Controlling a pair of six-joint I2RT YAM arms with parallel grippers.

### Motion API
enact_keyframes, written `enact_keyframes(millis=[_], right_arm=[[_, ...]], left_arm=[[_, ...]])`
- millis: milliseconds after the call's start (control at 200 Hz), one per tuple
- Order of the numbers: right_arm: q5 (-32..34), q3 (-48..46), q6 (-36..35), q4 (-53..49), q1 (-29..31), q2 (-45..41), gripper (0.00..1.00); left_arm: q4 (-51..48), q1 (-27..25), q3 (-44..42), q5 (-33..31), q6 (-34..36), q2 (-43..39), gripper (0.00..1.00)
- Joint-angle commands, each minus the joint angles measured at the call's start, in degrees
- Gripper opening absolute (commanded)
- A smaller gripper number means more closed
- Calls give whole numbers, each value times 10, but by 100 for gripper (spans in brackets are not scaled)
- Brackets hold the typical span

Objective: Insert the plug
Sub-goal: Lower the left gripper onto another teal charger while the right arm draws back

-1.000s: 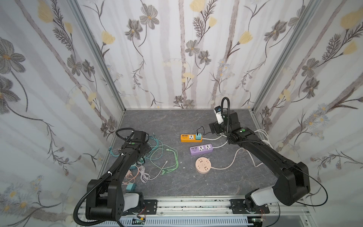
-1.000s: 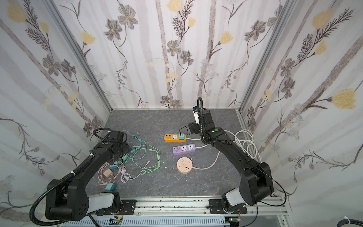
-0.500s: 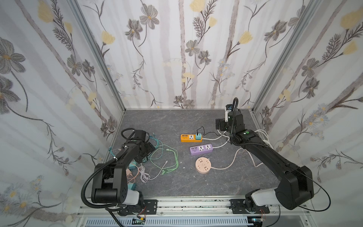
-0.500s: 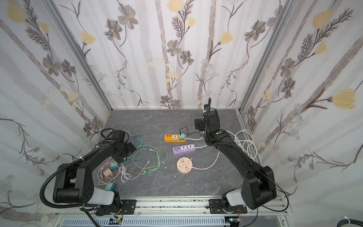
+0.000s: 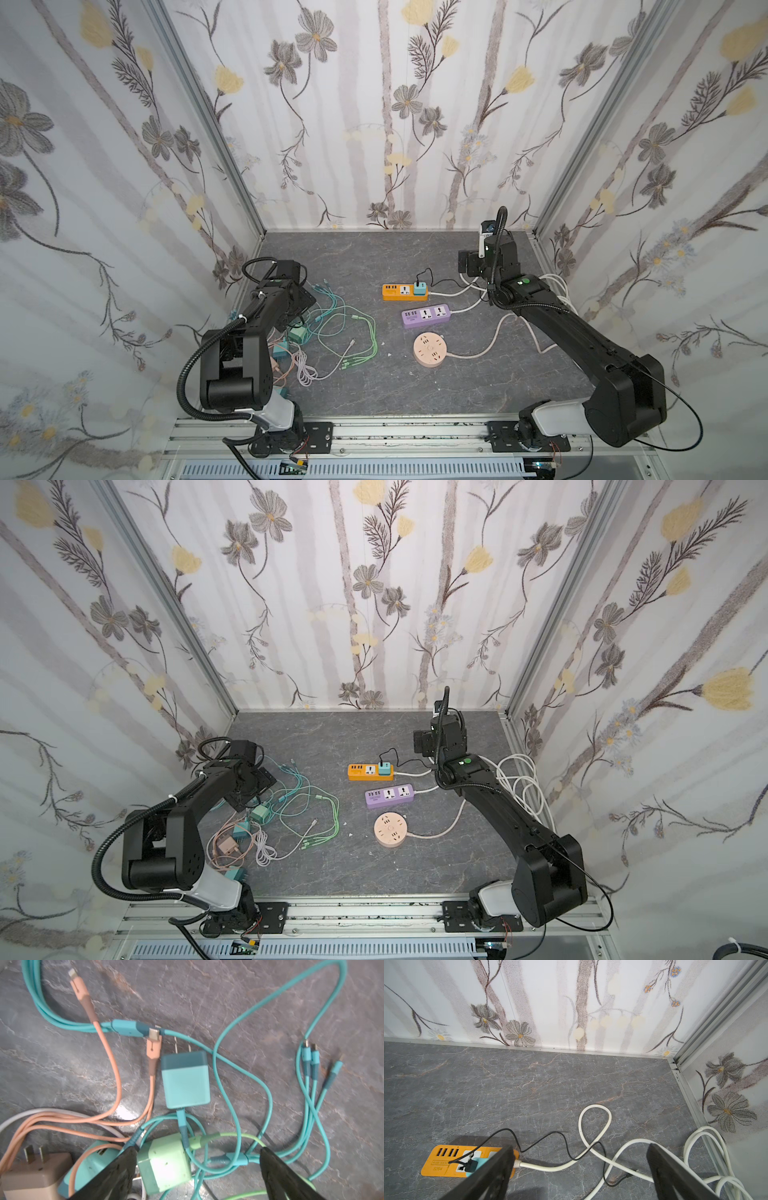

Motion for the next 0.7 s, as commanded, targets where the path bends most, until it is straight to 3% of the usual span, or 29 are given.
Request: enact_keyframes(millis=[0, 350, 694], right_arm=[[8, 0, 13, -2, 1, -7, 99], [58, -14, -7, -24, 1, -20, 99], [73, -27, -15, -23, 0, -31, 99]], left_arm=[[-12, 20, 29, -8, 8, 30, 88], [-41, 69, 97, 18, 32, 107, 67], [-43, 85, 112, 21, 44, 139, 60]])
